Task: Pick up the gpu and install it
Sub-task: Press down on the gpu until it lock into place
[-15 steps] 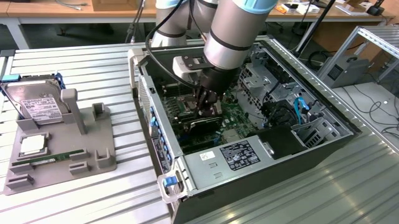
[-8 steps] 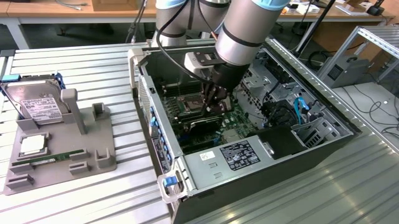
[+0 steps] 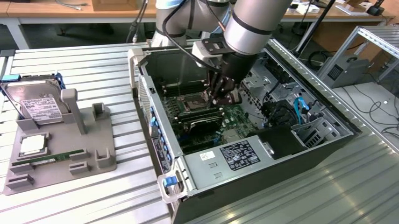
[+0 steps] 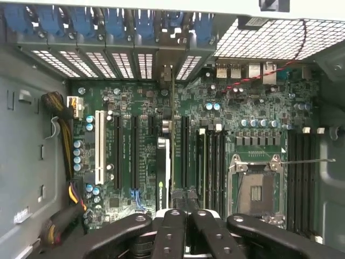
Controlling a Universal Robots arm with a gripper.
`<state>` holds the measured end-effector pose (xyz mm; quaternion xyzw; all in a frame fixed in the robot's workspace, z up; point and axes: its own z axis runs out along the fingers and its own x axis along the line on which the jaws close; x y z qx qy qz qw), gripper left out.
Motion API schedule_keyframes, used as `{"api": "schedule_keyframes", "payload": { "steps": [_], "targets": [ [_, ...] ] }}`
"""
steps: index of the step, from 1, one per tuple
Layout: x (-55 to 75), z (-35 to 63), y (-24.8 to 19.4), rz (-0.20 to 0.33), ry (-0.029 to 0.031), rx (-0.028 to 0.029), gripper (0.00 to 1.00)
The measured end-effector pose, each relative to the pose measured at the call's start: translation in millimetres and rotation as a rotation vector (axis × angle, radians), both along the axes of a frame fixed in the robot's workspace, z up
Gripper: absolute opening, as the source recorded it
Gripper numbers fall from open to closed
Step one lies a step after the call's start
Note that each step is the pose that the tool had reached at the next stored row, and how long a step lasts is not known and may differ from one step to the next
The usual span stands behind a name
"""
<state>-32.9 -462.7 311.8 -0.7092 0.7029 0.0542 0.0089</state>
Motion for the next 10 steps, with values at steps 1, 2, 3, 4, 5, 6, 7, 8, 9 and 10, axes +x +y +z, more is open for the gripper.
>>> {"api": "schedule_keyframes", "payload": {
  "steps": [1,2,3,4,5,6,7,8,9,10],
  "targets": [
    [2.1,4.2,0.0,0.0,0.0001,0.0008,0.11],
    [3.9,8.1,0.0,0.0,0.0001,0.0019,0.11],
    [5.5,11.3,0.0,0.0,0.0002,0.0028,0.11],
    [6.8,13.8,0.0,0.0,0.0002,0.0038,0.11],
    [7.1,14.9,0.0,0.0,0.0002,0.0044,0.11],
    [7.2,15.0,0.0,0.0,0.0001,0.0046,0.11],
    [7.2,15.1,0.0,0.0,0.0002,0.0045,0.11],
    [7.2,15.1,0.0,0.0,0.0002,0.0044,0.11],
    [7.2,15.1,0.0,0.0,0.0002,0.0045,0.11],
    [7.2,15.1,0.0,0.0,0.0003,0.0044,0.11]
  ]
}}
